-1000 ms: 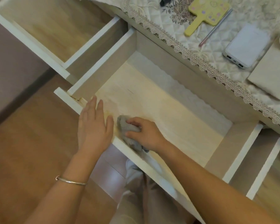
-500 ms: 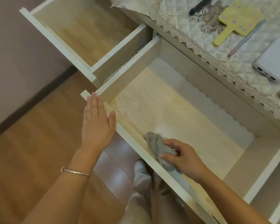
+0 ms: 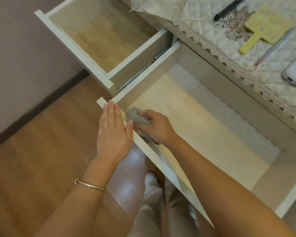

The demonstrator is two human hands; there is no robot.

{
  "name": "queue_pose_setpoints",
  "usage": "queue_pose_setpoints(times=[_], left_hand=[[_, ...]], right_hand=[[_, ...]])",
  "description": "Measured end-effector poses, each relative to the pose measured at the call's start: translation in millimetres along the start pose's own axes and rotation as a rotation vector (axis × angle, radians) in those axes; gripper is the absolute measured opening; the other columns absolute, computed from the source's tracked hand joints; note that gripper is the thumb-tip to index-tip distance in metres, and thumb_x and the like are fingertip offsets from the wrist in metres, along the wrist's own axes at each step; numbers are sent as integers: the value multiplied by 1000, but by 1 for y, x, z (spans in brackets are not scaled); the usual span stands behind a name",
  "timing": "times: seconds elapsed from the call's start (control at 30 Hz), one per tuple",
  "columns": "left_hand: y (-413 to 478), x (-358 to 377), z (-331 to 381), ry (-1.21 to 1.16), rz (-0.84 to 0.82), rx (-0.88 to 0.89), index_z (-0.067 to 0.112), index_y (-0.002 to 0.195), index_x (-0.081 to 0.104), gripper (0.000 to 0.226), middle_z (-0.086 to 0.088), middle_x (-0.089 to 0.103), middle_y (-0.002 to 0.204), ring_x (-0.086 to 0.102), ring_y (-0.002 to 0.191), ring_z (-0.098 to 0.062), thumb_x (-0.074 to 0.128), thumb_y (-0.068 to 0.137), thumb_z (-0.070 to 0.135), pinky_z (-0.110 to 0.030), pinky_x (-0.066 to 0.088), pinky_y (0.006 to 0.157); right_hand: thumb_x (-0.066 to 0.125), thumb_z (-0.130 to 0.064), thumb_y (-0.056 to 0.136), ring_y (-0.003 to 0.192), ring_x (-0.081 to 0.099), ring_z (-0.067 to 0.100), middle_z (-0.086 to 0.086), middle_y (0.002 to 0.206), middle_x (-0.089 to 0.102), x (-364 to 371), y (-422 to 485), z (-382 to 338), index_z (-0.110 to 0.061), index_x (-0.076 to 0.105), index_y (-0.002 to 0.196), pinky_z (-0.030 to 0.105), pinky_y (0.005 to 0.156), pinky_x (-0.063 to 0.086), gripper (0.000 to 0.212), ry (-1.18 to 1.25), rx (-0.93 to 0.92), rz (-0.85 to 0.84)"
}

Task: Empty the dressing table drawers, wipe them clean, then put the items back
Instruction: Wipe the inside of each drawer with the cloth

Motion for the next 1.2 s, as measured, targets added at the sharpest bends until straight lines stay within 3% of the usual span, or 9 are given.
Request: queue_pose_setpoints(times=[0.1, 0.2, 0.3, 0.37, 0.53, 0.63, 0.77, 0.93, 1.2], left_hand=[[0, -1, 4, 22, -7, -27, 5, 145, -4, 61, -9, -12, 154, -17, 140, -17, 13, 98, 40, -30, -9, 113], [-1, -3, 13, 42, -13, -64, 0, 144, -2, 60, -14, -11, 154, -14, 141, -22, 17, 98, 33, -32, -8, 113], [-8, 0, 23, 63, -57, -44, -1, 143, -2, 64, -16, -9, 153, -14, 141, -23, 18, 98, 38, -32, -9, 113], [-15, 5, 27, 84, -65, -16, -2, 144, -1, 69, -17, -8, 153, -14, 141, -24, 20, 96, 44, -33, -8, 113], [-18, 9, 28, 100, -59, -26, -1, 144, 1, 68, -17, -5, 154, -13, 141, -25, 22, 96, 43, -35, -6, 114], [-18, 10, 30, 121, -44, -30, -2, 144, 2, 64, -18, -4, 154, -12, 141, -26, 23, 97, 37, -36, -6, 114], [-18, 8, 31, 152, -77, -46, -1, 144, 1, 62, -17, -6, 154, -14, 141, -25, 22, 98, 35, -34, -8, 113], [-19, 6, 32, 165, -80, -45, -1, 144, 2, 62, -16, -5, 154, -12, 141, -25, 21, 97, 36, -36, -6, 114], [-6, -9, 33, 221, -101, 39, 9, 146, 11, 67, -11, 6, 155, 1, 142, -27, 21, 93, 50, -37, -2, 113]], right_hand=[[67, -22, 80, 83, 57, 8, -11, 95, 61, -21, -56, 48, -28, 60, 105, 6, 57, 37, 27, 14, 92, -46], [69, -24, 79, 75, 56, 3, -16, 94, 59, -47, -121, 96, -35, 55, 99, 7, 54, 38, 26, -13, 226, -62], [71, -25, 79, 79, 55, 2, -12, 95, 60, -68, -161, 125, -32, 56, 94, 15, 65, 43, 22, -102, 319, -125], [70, -24, 79, 78, 57, 13, -7, 93, 60, -76, -175, 134, -29, 56, 91, 23, 67, 46, 19, -111, 362, -164], [67, -18, 82, 83, 54, 4, -8, 99, 58, -62, -157, 108, -28, 57, 100, 4, 66, 39, 23, -94, 204, -90], [66, -21, 83, 90, 54, 14, -3, 106, 59, -52, -136, 91, -21, 57, 109, 14, 72, 38, 28, -101, 129, -107], [64, -16, 83, 76, 49, 9, -4, 95, 55, -69, -164, 116, -36, 45, 86, 7, 63, 37, 28, -164, 166, -203], [65, -18, 80, 82, 50, 11, -5, 96, 55, -90, -208, 151, -35, 34, 74, 12, 63, 38, 36, -316, 308, -285], [64, -9, 77, 64, 51, -8, -17, 76, 56, -74, -173, 112, -36, 50, 76, 7, 61, 37, 31, -110, 220, -168]])
Point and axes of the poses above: each hand's wrist, its own y-axis towards the middle knuckle, its own x-axis out of the palm, z = x × y, the point moved 4 cm from there along y, towards the middle knuckle
